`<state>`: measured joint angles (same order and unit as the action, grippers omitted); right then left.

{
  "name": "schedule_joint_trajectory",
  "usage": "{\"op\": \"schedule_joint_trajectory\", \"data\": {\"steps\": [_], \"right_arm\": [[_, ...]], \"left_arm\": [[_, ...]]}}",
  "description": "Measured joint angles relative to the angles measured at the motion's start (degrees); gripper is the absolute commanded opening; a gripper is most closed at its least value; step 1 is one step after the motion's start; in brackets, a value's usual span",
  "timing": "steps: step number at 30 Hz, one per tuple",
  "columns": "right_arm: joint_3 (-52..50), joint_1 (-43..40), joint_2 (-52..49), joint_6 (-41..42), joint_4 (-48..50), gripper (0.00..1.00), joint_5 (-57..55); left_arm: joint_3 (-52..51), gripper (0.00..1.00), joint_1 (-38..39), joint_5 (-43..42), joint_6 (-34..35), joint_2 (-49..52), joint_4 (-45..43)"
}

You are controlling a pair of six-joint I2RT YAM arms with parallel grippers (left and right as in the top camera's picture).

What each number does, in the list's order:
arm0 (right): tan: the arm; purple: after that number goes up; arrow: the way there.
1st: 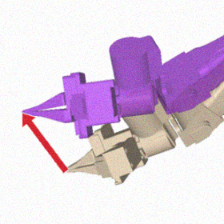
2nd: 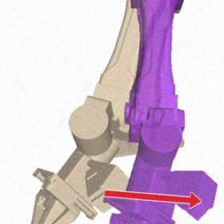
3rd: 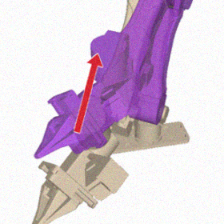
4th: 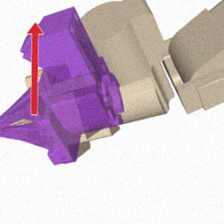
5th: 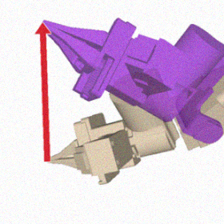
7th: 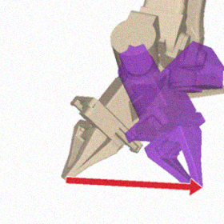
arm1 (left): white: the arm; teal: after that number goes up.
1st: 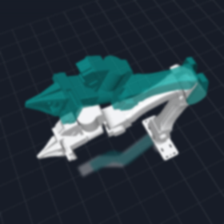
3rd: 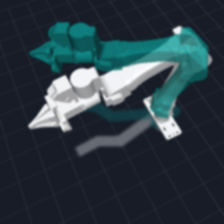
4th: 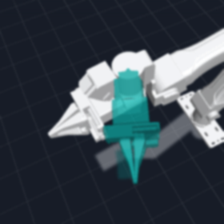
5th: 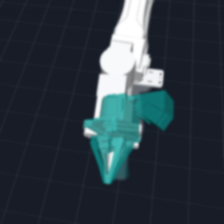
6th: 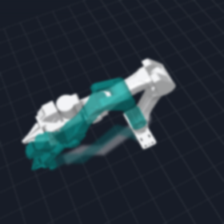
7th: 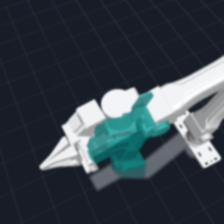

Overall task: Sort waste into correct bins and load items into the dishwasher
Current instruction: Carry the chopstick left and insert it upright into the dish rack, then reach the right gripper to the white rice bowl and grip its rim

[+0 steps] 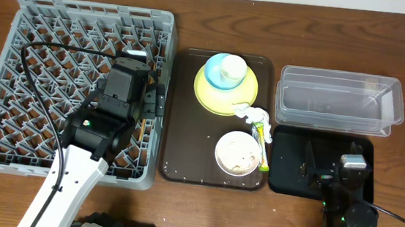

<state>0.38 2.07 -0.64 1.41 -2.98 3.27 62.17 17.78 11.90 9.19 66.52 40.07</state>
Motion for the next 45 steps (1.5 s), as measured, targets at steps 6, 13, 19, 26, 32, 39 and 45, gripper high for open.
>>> {"op": "schedule_joint_trajectory", "data": {"steps": [6,13,19,26,32,39,45], "right_arm": [[0.00,0.00,0.02,11.72,3.23,0.99,13.38],[2.93,-0.02,-0.39,18.71,-5.92,0.99,23.37],[20.65,-0.02,-10.43,16.79,-24.33,0.99,22.49],[49.51,0.00,-37.11,7.85,-54.58,0.99,19.61],[65.94,-0.02,-61.24,2.91,-69.16,0.99,15.96],[68.83,1.01,-76.00,1.46,-70.49,0.56,23.61],[64.02,11.80,-78.99,6.80,-59.04,0.35,22.10]], "left_arm": [[0.00,0.91,0.00,0.00,0.00,0.00,0.00],[0.00,0.91,0.00,0.00,0.00,0.00,0.00],[0.00,0.91,0.00,0.00,0.00,0.00,-0.02],[-0.02,0.91,0.00,0.00,0.00,0.02,0.04],[-0.02,0.92,0.00,0.02,0.00,0.02,0.00],[-0.02,0.92,0.00,0.00,0.00,0.02,0.00],[-0.02,0.92,0.00,0.00,0.00,0.02,0.02]]}}
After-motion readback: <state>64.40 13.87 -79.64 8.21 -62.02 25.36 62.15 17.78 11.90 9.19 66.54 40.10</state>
